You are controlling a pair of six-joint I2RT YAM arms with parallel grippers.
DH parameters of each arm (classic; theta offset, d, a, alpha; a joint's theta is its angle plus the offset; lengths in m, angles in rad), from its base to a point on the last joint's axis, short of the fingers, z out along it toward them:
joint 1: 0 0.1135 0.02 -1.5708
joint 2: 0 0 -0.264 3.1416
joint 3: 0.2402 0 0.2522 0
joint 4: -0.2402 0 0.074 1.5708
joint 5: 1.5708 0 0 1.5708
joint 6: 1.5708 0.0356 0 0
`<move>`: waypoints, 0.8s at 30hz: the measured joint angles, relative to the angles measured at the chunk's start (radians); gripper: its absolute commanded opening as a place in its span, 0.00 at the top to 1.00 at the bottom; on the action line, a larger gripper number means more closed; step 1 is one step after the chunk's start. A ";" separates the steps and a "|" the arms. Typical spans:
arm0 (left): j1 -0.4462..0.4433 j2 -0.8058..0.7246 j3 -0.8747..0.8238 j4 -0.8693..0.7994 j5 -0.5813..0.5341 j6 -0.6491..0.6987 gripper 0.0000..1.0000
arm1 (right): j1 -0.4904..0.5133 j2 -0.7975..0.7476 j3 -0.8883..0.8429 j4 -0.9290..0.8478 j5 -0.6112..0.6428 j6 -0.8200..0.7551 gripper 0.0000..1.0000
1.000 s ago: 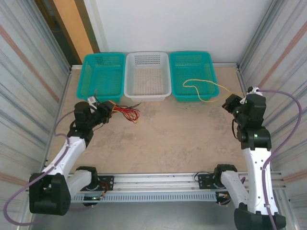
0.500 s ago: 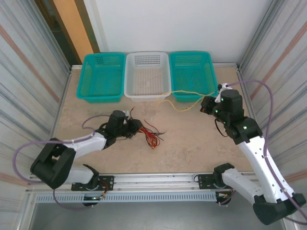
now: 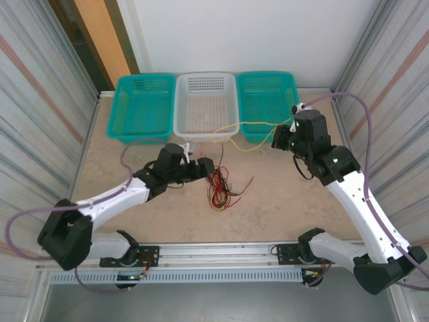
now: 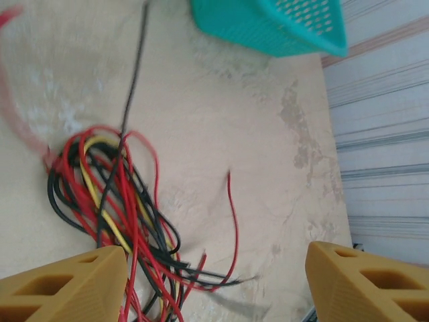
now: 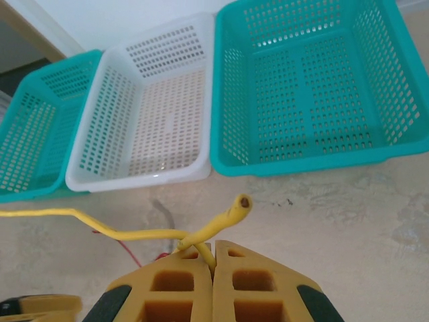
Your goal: Untangle the cables
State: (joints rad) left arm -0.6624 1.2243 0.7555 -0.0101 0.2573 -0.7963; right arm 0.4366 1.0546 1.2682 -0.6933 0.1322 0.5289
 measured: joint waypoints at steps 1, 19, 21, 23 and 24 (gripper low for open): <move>0.000 -0.031 0.025 -0.035 -0.018 0.042 0.29 | -0.009 0.000 0.000 -0.003 -0.006 0.000 1.00; 0.020 -0.072 0.437 -0.351 0.124 0.557 0.38 | -0.016 0.002 0.000 -0.013 -0.195 0.001 1.00; 0.020 -0.034 0.451 -0.348 0.164 0.561 0.38 | -0.011 0.001 -0.002 -0.012 -0.206 0.002 1.00; 0.020 0.005 0.452 -0.346 0.193 0.559 0.38 | -0.011 -0.001 -0.004 -0.012 -0.212 0.002 1.00; 0.020 0.022 0.452 -0.346 0.204 0.557 0.37 | -0.011 -0.001 -0.004 -0.012 -0.216 0.004 1.00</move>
State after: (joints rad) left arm -0.6426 1.2465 1.2072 -0.3557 0.4614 -0.2398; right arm 0.4252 1.0534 1.2640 -0.7052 -0.0837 0.5331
